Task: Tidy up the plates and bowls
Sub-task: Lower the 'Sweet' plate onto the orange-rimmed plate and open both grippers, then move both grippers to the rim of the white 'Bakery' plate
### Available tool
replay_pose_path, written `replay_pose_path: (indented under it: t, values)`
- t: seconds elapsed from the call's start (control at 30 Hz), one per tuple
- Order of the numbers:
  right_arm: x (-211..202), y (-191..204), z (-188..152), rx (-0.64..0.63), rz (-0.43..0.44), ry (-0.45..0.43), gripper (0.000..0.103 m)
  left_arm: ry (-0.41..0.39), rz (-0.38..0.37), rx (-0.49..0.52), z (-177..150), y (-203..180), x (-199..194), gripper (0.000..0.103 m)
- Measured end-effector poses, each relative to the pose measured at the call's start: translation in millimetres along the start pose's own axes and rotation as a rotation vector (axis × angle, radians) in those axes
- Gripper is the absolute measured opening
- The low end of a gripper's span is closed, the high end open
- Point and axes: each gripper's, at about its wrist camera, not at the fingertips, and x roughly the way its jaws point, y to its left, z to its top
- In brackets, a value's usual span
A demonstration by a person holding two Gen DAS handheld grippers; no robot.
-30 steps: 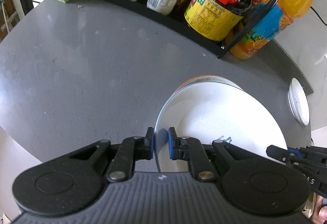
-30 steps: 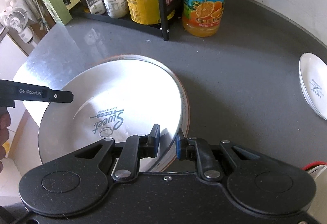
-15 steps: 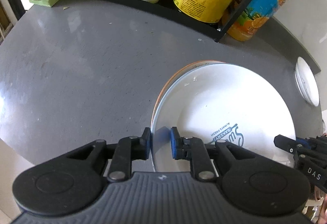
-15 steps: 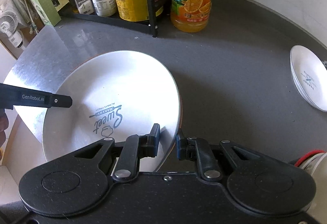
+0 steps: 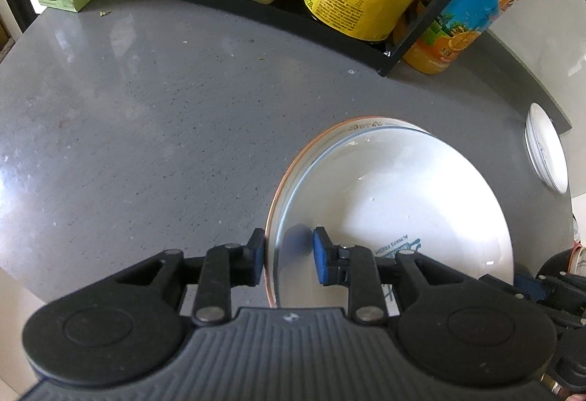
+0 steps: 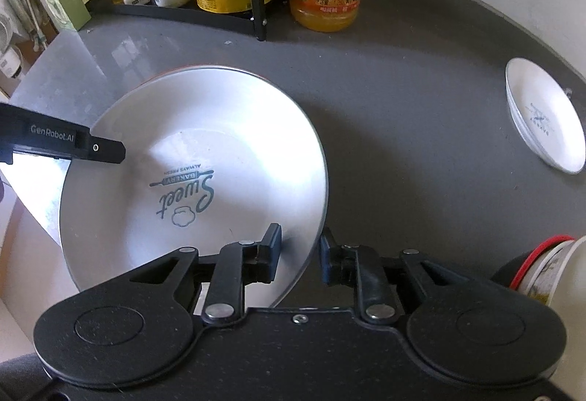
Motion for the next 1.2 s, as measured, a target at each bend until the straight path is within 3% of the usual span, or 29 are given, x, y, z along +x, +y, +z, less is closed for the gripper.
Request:
replay_pose_path:
  t: [0.37,0.53,0.63,0.77,0.93,1.07,1.2]
  values:
    - [5,-1,-1,0.01,0.004,0.017,0.028,0.003,0.03,0.0,7,-3,1,0.026]
    - [5,-11,3,0.103,0.033,0.068,0.041,-0.015,0.056,0.024,20,-5,-8,0.027]
    - [-2,-26,5,0.217,0.079,0.054,0.046,-0.033,0.091,0.105,33,-13,-17,0.045]
    - [-7,-43,8,0.313,0.101,0.023,0.053,-0.042,0.078,0.205,52,-31,-22,0.071]
    - [-8,-61,9,0.403,0.081,-0.048,0.055,-0.081,0.069,0.321,67,-59,-18,0.079]
    - [-10,-77,12,0.48,0.065,-0.105,0.063,-0.059,0.05,0.416,74,-81,-9,0.08]
    - [-17,-89,15,0.521,0.032,-0.135,0.064,-0.056,0.024,0.496,77,-103,-8,0.08]
